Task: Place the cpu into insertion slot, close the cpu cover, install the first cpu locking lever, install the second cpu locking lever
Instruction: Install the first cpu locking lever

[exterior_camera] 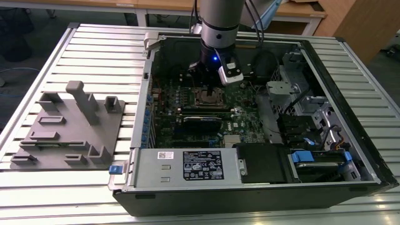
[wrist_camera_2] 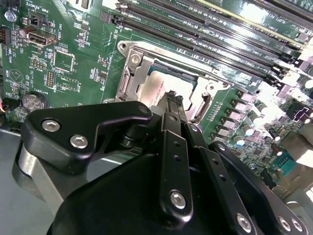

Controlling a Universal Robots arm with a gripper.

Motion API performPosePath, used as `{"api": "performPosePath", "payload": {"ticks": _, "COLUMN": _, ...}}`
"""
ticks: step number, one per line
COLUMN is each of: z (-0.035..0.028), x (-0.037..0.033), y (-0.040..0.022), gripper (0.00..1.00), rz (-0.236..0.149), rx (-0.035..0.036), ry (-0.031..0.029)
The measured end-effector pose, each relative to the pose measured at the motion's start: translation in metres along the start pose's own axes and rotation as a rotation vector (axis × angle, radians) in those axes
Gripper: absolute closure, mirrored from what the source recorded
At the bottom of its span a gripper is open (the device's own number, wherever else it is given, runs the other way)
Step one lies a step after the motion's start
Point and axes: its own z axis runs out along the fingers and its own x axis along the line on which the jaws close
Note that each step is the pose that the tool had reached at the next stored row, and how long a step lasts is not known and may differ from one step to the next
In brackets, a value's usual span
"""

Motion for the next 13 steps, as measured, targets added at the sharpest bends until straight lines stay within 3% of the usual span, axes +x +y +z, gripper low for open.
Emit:
{"api": "performPosePath", "payload": {"ticks": 6, "z": -0.0015, "x": 0.0, "y": 0.0, "gripper": 0.89, "rz": 0.0, "rx": 0.0002, "ry": 0.0001}}
{"api": "performPosePath", "payload": {"ticks": 13, "z": -0.0079, "x": -0.0001, "y": 0.0003, "gripper": 0.89, "rz": 0.0, "rx": 0.0, "ry": 0.0}}
